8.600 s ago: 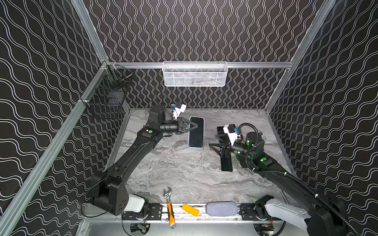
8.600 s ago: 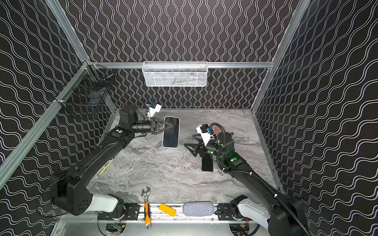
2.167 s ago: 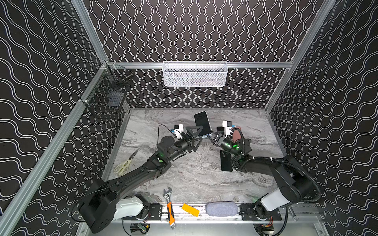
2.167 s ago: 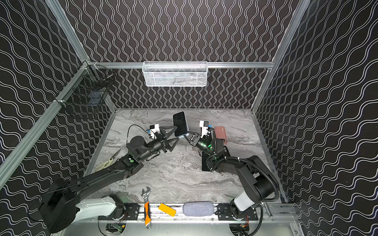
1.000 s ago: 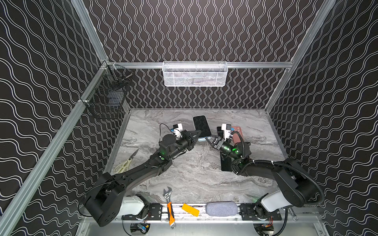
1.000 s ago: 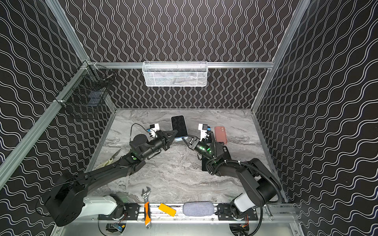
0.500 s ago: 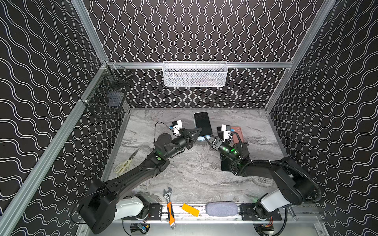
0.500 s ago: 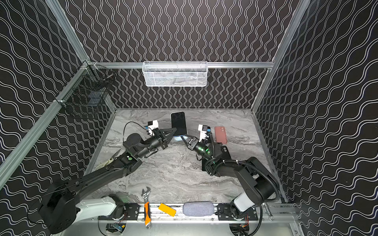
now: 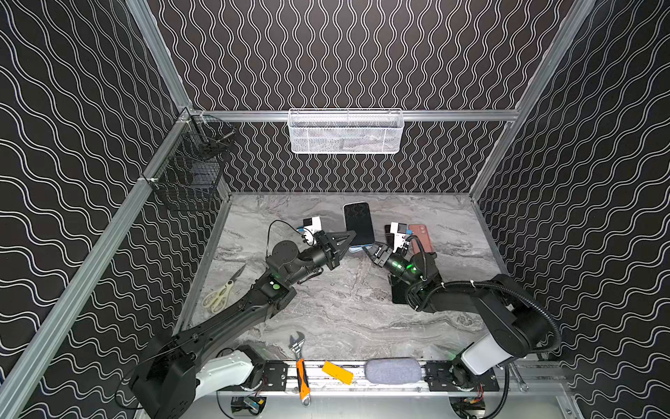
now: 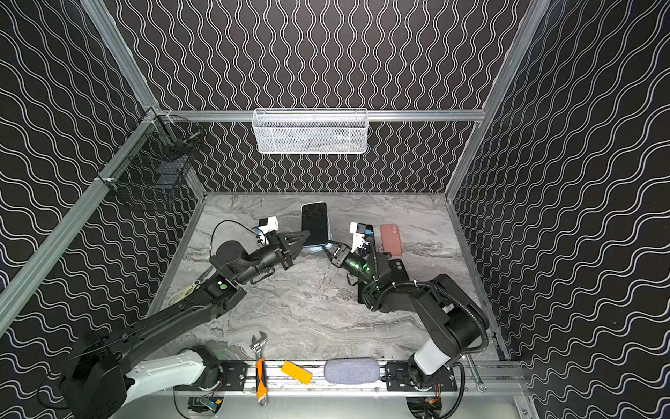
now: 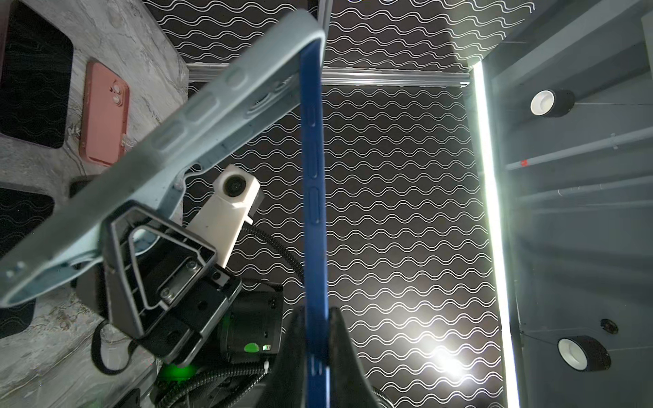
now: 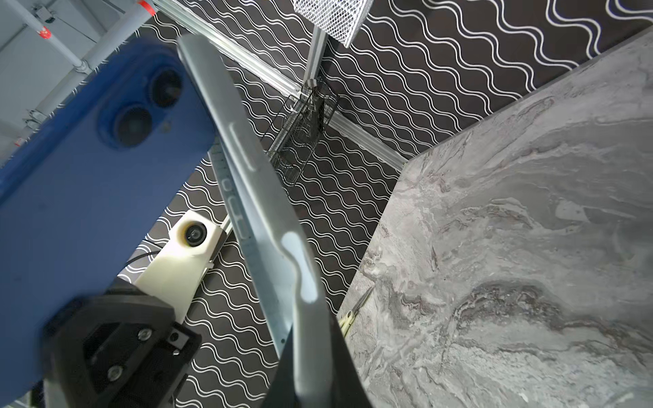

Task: Take the phone out of the phone case
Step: Place the phone case at the top-center of the table.

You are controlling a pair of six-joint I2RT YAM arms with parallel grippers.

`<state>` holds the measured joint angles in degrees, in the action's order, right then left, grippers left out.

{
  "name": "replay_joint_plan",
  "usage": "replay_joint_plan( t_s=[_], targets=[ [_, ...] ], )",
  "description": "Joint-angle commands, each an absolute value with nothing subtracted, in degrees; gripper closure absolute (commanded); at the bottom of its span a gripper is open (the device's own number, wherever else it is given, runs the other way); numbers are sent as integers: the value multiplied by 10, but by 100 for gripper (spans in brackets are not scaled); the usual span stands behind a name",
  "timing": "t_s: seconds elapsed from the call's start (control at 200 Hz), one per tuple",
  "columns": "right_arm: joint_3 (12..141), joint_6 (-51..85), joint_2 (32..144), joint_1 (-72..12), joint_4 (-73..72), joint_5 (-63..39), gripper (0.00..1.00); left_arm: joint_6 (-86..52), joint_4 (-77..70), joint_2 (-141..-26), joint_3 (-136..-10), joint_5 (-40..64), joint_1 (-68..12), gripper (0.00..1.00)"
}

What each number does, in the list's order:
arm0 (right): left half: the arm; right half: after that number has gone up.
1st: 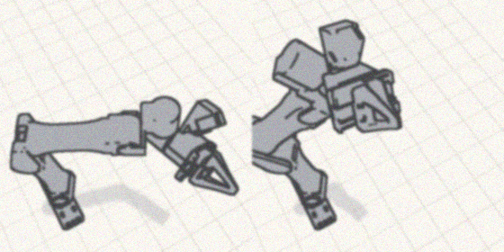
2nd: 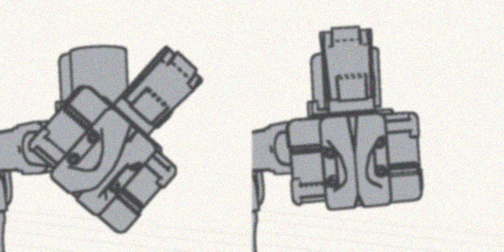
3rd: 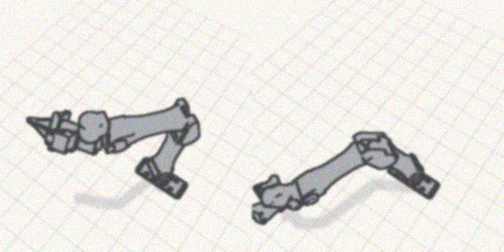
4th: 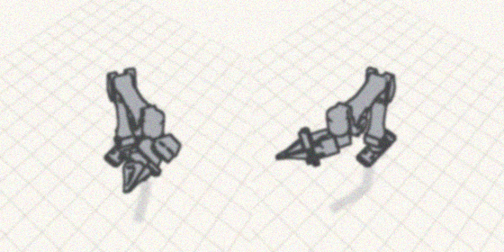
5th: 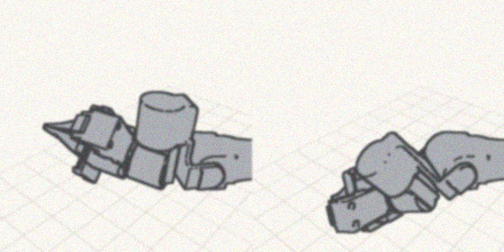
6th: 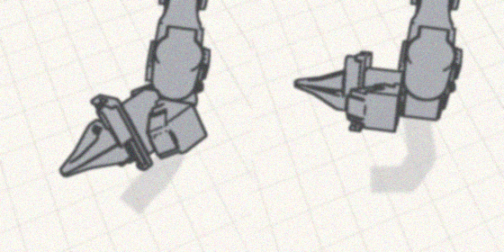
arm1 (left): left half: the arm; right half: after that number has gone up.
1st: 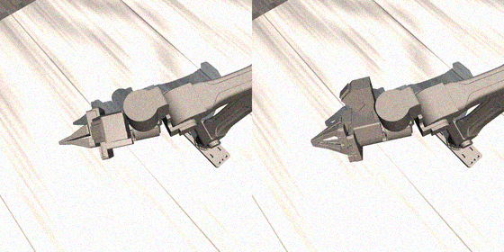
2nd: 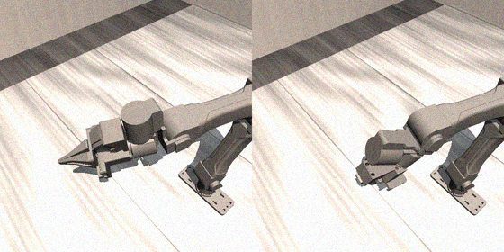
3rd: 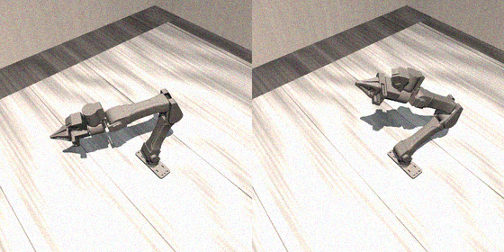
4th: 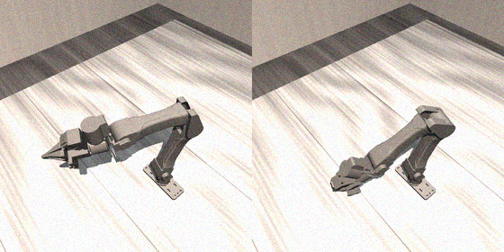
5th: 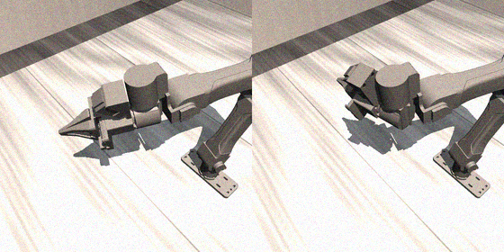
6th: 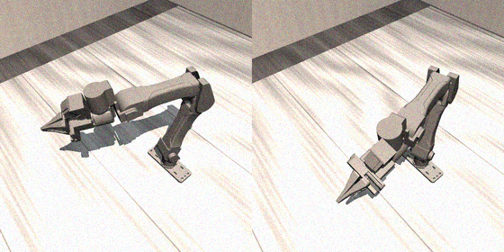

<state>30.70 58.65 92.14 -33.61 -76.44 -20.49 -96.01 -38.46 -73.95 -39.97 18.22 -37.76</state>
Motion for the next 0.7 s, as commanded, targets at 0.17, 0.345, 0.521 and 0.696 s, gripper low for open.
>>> replay_joint_plan(
  t_s=[0.17, 0.345, 0.521, 0.696],
  targets=[
    [309, 584, 927, -320, -741, -200, 100, -958, -487, -734, -393, 166, -376, 100],
    [308, 581, 929, -307, -735, -200, 100, -962, -494, -735, -389, 172, -378, 100],
    [308, 589, 937, -301, -713, -190, 99, -961, -497, -732, -372, 161, -379, 100],
    [307, 589, 937, -297, -658, -162, 98, -944, -500, -739, -366, 159, -377, 100]
  ],
)
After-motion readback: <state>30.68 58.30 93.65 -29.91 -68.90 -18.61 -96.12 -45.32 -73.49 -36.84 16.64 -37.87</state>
